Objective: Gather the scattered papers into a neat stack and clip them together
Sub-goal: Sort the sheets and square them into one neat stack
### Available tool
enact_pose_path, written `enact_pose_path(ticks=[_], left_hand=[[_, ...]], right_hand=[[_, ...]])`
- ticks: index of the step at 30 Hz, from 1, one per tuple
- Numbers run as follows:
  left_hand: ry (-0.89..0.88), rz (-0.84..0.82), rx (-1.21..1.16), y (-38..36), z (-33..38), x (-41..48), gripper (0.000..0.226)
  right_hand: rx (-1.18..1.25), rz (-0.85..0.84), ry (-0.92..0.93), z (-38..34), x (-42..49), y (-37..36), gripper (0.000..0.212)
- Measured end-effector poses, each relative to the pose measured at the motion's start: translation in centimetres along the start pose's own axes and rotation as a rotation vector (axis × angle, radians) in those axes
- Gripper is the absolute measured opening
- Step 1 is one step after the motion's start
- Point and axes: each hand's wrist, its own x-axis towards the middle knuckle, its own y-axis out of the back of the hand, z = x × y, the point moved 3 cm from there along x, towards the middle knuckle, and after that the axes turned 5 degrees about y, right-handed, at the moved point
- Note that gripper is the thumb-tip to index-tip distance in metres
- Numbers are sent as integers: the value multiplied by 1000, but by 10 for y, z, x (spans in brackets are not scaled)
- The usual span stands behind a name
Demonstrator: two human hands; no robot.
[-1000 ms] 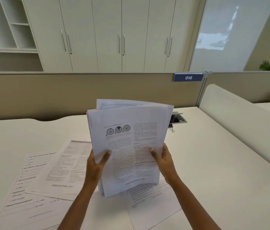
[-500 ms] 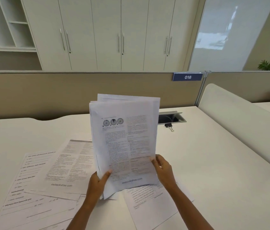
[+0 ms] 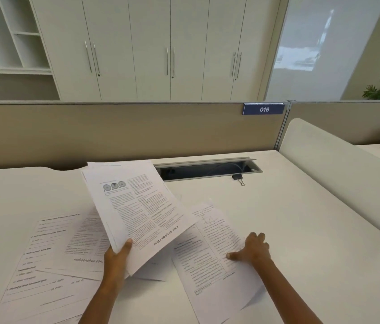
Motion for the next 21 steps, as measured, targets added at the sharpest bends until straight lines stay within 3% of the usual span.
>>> enact_pose_path(ticks=[4,8,12,14,16,21], left_hand=[[15,4,-15,0,0,-3,38],[6,-5,-19,2,2,-4,37],[5,-34,-3,5,4,-5,36],[2,-46,8,4,5,-7,36],[1,-57,14,2,6,-10,37],[21,-169,12,-11,6,-24,37]], right_hand=[[201,-84,39,2,2,0,84],[382,-25,123,9,3,15,44],[508,461,261,10,-7,62,22],[622,714,273,6,-16,90,24],[784,840,251,4,-19,111,26],[1108,633,318,-16,-11,117,22]])
